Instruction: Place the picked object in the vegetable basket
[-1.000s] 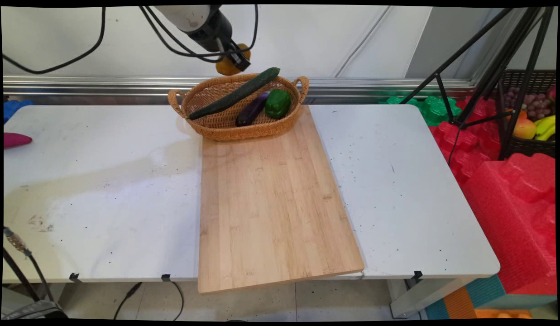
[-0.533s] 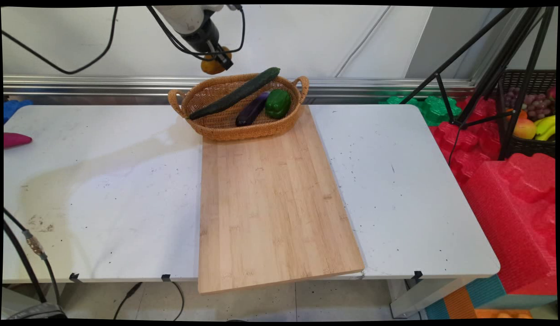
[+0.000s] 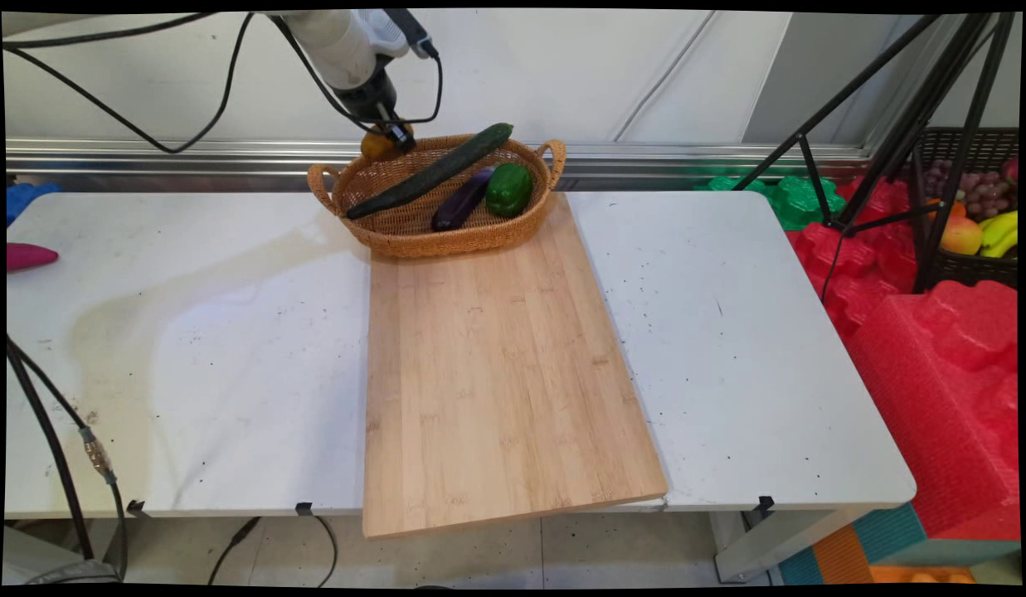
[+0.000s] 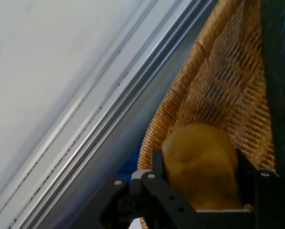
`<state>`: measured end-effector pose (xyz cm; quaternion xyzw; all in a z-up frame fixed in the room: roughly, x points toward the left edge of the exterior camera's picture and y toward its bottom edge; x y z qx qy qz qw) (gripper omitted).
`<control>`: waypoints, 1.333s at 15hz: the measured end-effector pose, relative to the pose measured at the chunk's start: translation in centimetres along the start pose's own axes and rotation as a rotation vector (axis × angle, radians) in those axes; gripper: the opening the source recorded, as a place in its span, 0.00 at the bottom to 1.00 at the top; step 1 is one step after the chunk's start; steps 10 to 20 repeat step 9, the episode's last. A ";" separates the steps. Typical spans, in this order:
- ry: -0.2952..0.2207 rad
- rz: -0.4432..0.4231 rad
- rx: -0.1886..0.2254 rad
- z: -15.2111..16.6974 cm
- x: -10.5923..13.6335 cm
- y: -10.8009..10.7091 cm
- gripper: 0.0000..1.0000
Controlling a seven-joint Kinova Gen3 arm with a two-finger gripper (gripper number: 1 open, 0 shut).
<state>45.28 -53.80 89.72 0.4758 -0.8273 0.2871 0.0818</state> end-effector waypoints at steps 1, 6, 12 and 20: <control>-0.011 0.003 -0.006 0.6 -0.1 -0.1 0.00; -0.030 0.012 -0.019 2.2 -0.5 -0.5 1.00; -0.025 0.020 -0.024 2.7 -0.1 -1.1 1.00; -0.025 0.020 -0.024 2.7 -0.1 -1.1 1.00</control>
